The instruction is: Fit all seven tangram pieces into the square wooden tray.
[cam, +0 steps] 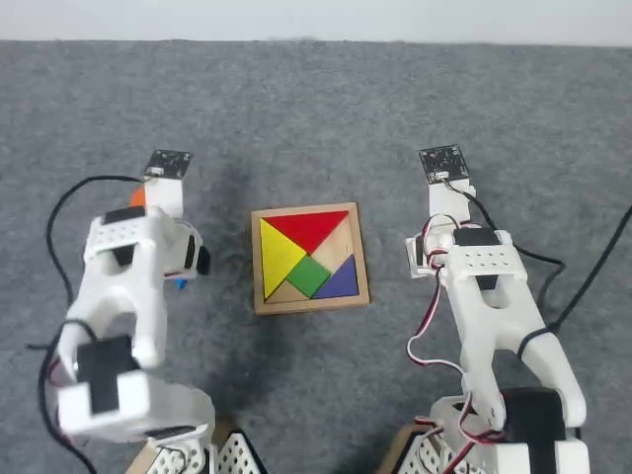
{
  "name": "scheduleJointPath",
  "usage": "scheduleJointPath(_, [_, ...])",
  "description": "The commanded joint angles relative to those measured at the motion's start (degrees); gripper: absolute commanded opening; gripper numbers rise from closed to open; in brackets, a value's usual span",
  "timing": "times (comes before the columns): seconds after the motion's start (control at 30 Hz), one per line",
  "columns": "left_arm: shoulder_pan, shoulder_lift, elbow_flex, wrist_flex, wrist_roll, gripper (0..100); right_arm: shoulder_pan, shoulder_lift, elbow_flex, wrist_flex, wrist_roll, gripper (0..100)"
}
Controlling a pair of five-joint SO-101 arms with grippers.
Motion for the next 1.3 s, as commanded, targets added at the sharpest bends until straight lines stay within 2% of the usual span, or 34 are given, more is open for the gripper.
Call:
scheduleJointPath(0.0, [-0.3, 5.4, -8.3, 5.0, 0.5, 19, 0.1, -2.9, -0.6, -1.0, 0.7, 0.6])
scheduleJointPath(0.3, [-1.1, 10.8, -14.3, 8.4, 1.0, 18, 0.1, -2.9, -0.6, -1.0, 0.7, 0.6])
scheduleJointPath(0.67, [-1.2, 10.5, -13.9, 8.0, 0.5, 5, 0.1, -2.9, -0.6, -1.0, 0.7, 0.6])
scheduleJointPath(0.9, [-0.9, 10.1, -13.1, 8.4, 0.4, 2, 0.2, -2.9, -0.6, -1.0, 0.7, 0.6])
scheduleJointPath(1.1, [-0.3, 0.3, -8.7, 9.2, 0.3, 1, 0.4, -3.2, -0.6, -1.0, 0.7, 0.6])
scheduleJointPath(1.27, [7.2, -12.0, -1.8, 9.4, 3.1, 1, 0.6, -3.3, -0.6, -1.0, 0.7, 0.6])
